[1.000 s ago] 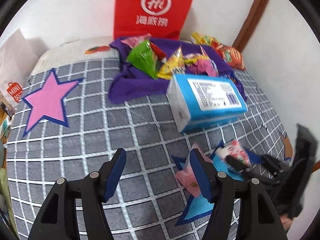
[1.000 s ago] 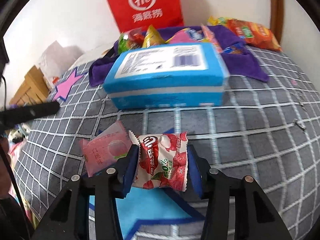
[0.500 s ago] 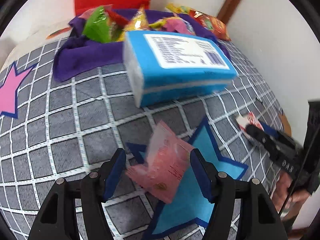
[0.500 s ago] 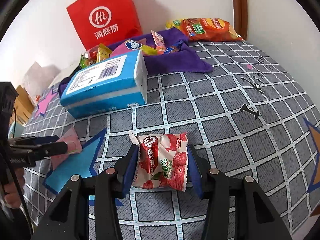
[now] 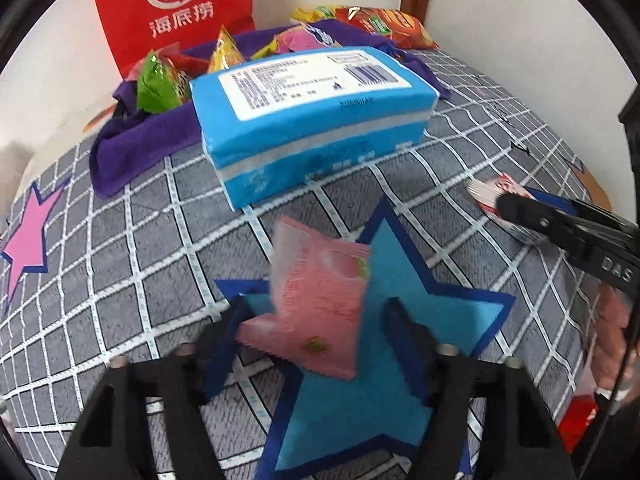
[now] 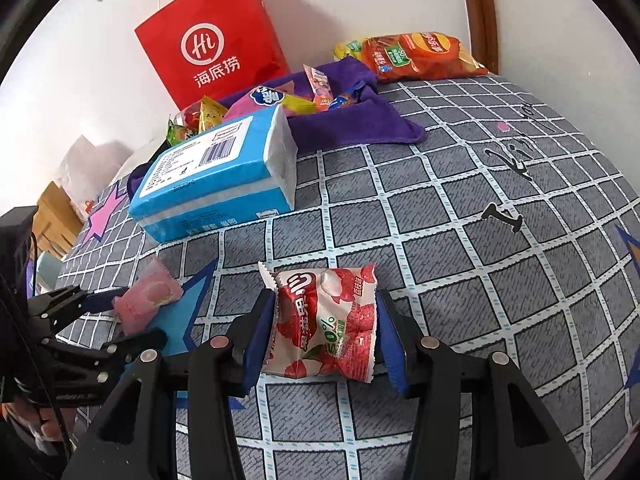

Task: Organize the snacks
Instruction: 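Grasp the pink wrapped candy on the blue star with the left tool, then carry the strawberry packet and pink candy over the purple towel with both tools, then open the right tool then the left tool to drop both candies on the towel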

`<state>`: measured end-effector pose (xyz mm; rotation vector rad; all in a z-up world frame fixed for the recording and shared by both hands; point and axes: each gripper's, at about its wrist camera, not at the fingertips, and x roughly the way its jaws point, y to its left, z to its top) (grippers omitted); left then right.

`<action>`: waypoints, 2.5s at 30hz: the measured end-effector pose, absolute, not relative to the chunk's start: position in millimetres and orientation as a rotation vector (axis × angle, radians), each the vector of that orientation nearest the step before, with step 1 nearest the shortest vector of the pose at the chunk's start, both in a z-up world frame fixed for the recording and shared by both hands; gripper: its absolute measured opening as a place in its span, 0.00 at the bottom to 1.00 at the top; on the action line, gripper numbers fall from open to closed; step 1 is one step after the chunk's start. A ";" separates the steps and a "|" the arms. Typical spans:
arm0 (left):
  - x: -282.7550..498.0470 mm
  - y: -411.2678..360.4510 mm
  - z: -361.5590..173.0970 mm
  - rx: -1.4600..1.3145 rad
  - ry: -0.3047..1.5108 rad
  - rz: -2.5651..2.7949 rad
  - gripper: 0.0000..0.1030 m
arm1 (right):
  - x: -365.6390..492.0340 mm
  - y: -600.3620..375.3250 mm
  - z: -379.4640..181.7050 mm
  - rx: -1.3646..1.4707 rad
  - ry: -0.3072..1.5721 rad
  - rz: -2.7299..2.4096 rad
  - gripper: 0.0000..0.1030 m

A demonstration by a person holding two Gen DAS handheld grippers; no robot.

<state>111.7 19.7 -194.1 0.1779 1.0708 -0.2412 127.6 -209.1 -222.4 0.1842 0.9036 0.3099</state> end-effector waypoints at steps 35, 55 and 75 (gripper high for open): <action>228.9 103.4 -53.1 -0.136 0.876 -0.175 0.42 | 252.7 -157.7 -62.2 0.118 0.714 0.439 0.47; 318.1 119.4 -78.6 -0.238 0.908 -0.119 0.43 | 384.9 -133.5 -106.0 0.200 0.814 0.468 0.47; 329.5 118.6 -100.3 -0.255 0.958 -0.132 0.43 | 407.9 -143.7 -154.9 0.063 1.052 0.419 0.49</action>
